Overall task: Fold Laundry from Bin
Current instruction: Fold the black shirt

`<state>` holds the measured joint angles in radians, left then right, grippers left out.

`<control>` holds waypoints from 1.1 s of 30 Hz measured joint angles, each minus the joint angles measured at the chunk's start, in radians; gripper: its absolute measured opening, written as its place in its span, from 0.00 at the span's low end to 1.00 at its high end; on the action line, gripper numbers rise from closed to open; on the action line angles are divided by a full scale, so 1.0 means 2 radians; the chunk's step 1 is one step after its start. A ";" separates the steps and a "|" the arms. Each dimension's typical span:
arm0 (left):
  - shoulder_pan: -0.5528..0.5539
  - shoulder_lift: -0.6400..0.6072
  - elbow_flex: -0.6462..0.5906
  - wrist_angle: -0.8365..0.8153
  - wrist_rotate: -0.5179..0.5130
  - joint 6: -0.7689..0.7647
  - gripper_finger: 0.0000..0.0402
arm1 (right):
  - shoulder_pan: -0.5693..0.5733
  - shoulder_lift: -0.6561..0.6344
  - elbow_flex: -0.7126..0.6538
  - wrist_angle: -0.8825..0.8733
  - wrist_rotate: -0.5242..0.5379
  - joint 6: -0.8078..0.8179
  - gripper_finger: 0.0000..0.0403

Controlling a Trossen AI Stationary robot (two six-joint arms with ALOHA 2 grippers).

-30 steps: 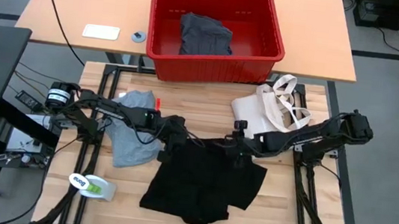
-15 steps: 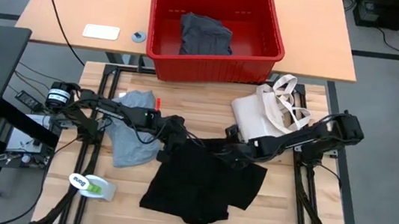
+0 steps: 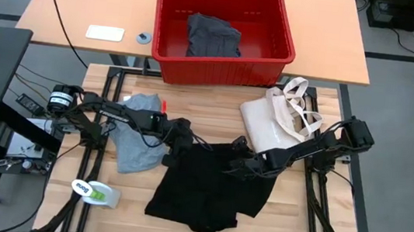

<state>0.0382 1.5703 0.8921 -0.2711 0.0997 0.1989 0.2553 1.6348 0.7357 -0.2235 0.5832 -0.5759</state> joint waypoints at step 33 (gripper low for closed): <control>0.004 0.000 0.000 -0.019 0.000 -0.014 0.26 | -0.062 -0.010 -0.034 0.077 -0.059 -0.015 0.03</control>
<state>0.0463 1.5707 0.8921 -0.3084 0.0994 0.1703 0.1315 1.6151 0.6674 -0.0704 0.4655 -0.6066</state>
